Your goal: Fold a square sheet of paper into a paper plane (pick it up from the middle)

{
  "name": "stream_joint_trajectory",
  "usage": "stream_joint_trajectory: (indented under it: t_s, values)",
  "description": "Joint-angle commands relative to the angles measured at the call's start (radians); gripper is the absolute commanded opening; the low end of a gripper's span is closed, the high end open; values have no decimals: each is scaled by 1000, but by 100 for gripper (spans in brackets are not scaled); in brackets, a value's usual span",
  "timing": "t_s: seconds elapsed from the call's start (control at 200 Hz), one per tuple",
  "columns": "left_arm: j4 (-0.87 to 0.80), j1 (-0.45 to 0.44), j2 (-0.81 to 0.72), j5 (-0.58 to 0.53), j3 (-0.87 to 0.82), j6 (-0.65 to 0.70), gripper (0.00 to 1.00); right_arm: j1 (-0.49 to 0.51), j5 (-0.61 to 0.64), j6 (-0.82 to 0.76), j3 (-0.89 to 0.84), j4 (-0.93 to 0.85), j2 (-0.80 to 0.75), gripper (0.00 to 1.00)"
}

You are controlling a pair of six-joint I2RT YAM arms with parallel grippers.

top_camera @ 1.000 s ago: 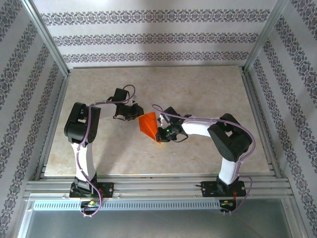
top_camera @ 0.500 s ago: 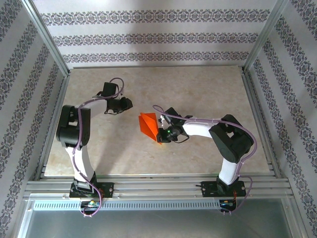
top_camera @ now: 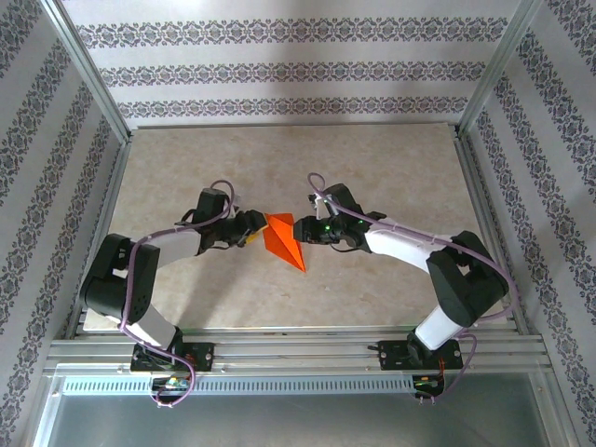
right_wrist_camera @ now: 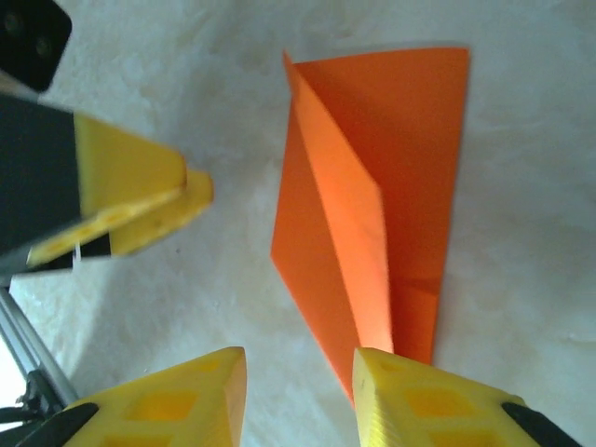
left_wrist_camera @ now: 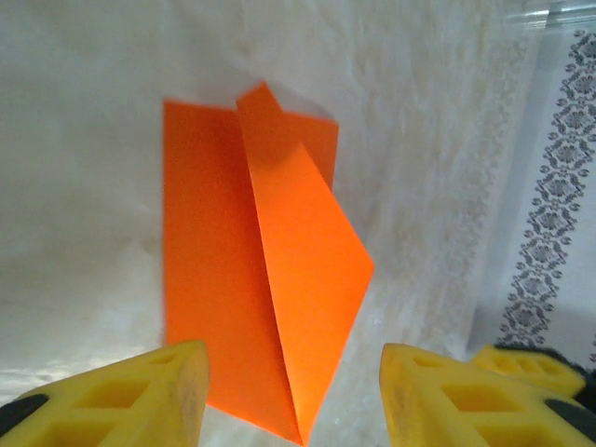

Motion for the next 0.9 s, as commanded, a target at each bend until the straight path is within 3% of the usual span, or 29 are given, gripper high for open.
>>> stream_joint_trajectory:
  t_s: [0.0,0.32,0.645,0.894]
  values:
    - [153,-29,35,34,0,-105,52,-20,-15,-23,11,40,68,36]
    - [215,-51,123,45,9,-141,50,-36,-108,-70,98,69,235,27]
    - [239,-51,152,58,10,-152,50,-45,-207,-89,119,113,298,22]
    - [242,-51,117,73,-3,-139,50,-74,-261,-81,106,184,299,3]
